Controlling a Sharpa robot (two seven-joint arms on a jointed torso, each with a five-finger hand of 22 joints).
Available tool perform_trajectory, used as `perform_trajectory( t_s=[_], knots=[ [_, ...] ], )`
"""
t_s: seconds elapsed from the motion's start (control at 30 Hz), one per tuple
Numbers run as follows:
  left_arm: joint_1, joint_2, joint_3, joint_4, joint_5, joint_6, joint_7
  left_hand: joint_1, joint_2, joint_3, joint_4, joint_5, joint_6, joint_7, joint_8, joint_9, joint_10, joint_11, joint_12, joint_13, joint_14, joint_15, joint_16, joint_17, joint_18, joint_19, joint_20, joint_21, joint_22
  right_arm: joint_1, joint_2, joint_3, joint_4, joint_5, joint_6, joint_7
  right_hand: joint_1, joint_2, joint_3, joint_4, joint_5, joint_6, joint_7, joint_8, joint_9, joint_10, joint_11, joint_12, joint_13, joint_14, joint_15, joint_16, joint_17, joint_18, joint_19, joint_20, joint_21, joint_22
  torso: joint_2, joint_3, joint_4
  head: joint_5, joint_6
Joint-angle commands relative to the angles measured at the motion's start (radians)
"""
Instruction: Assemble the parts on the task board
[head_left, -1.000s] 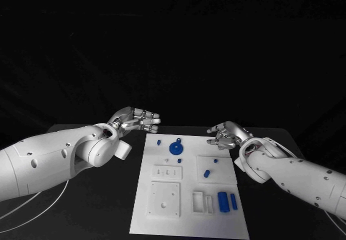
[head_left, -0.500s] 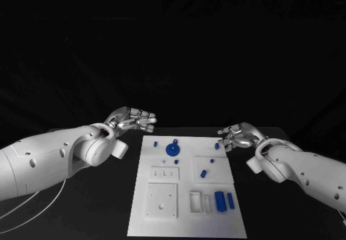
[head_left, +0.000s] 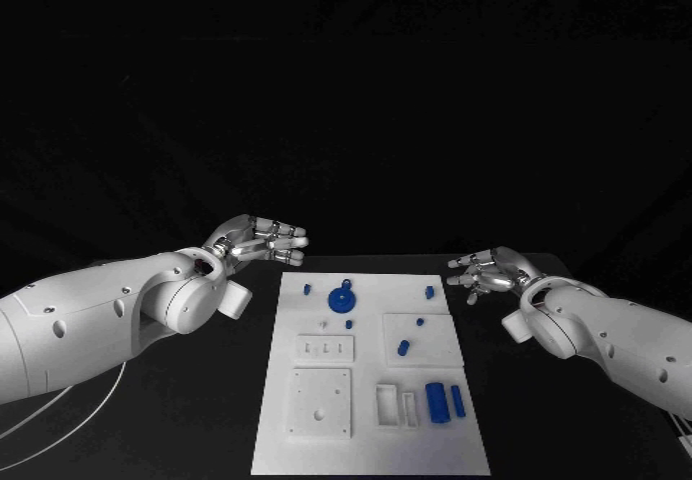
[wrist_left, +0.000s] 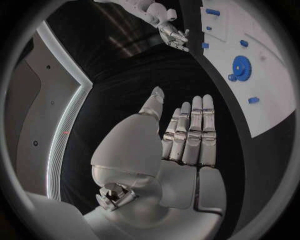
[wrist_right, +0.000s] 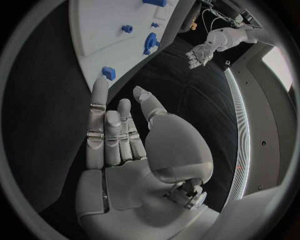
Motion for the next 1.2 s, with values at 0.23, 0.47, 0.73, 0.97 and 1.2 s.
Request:
perform_trajectory(
  t_s=[0.23, 0.47, 0.73, 0.97, 1.2],
  knots=[
    [-0.001, 0.004, 0.001, -0.005, 0.002, 0.026, -0.001, -0.003, 0.01, 0.0, 0.001, 0.002, -0.001, 0.004, -0.002, -0.001, 0.004, 0.004, -0.004, 0.0, 0.001, 0.007, -0.003, 0.001, 0.01, 0.0, 0.004, -0.002, 0.0, 0.0, 0.008, 0.0, -0.024, 0.07, 0.049, 0.001, 0.017, -0.007, 0.05, -0.001, -0.021, -0.02, 0.014, 0.003, 0.001, 0.032, 0.034, -0.299, -0.305, -0.218, 0.042, -0.199, -0.187, -0.011, -0.11, 0.045, -0.147, -0.093, 0.0, -0.0025, 0.0003, -0.004, -0.004],
    [-0.003, 0.006, 0.001, -0.011, 0.002, 0.029, -0.003, -0.002, 0.012, 0.001, 0.001, 0.002, -0.001, 0.004, -0.002, -0.001, 0.005, 0.004, -0.004, 0.0, 0.0, 0.007, -0.003, 0.001, 0.01, 0.0, 0.004, -0.002, 0.0, -0.001, 0.007, -0.001, -0.031, 0.187, 0.11, -0.002, 0.06, -0.017, 0.13, -0.002, -0.051, -0.019, 0.006, 0.004, 0.001, 0.079, 0.043, -0.461, -0.487, -0.265, 0.046, -0.228, -0.254, -0.03, -0.172, 0.047, -0.162, -0.096, 0.0, -0.0029, -0.0012, -0.008, -0.005],
    [-0.005, 0.008, 0.001, -0.016, 0.002, 0.03, -0.003, -0.002, 0.014, 0.001, 0.001, 0.002, -0.002, 0.004, -0.002, -0.001, 0.005, 0.004, -0.004, 0.0, 0.0, 0.007, -0.003, 0.001, 0.01, 0.0, 0.004, -0.002, 0.0, -0.002, 0.004, -0.001, -0.035, 0.22, 0.133, -0.024, 0.058, -0.014, 0.122, -0.002, -0.07, -0.097, -0.015, 0.001, -0.002, 0.053, 0.049, -0.588, -0.612, -0.353, 0.064, -0.166, -0.217, -0.028, -0.206, 0.06, -0.161, -0.091, 0.0, -0.0018, 0.0001, -0.011, -0.006],
    [-0.006, 0.009, 0.001, -0.017, 0.002, 0.028, -0.005, -0.002, 0.014, 0.001, 0.001, 0.002, -0.002, 0.004, -0.002, -0.001, 0.005, 0.004, -0.004, 0.0, 0.0, 0.007, -0.003, 0.001, 0.01, 0.0, 0.004, -0.002, 0.0, -0.003, -0.001, -0.001, -0.031, 0.235, 0.125, -0.024, 0.072, -0.009, 0.157, -0.005, -0.101, -0.086, 0.003, 0.001, -0.001, 0.116, 0.058, -0.645, -0.614, -0.181, 0.033, -0.215, -0.328, -0.004, -0.144, 0.036, -0.107, -0.06, 0.0, -0.0017, -0.0001, -0.012, -0.004],
    [-0.006, 0.008, 0.001, -0.018, 0.001, 0.029, -0.006, -0.001, 0.016, 0.001, -0.001, 0.002, -0.001, 0.005, -0.002, -0.001, 0.005, 0.006, -0.004, 0.0, 0.001, 0.007, -0.003, 0.001, 0.01, 0.0, 0.004, -0.001, 0.0, -0.003, -0.002, -0.001, -0.037, 0.253, 0.091, 0.003, 0.015, -0.042, 0.294, 0.01, -0.099, 0.011, 0.021, 0.005, 0.002, 0.206, 0.054, -0.748, -0.615, 0.081, 0.009, -0.36, -0.536, 0.014, 0.025, 0.01, -0.129, -0.109, 0.0, -0.0025, 0.0007, -0.012, -0.004]
  ],
)
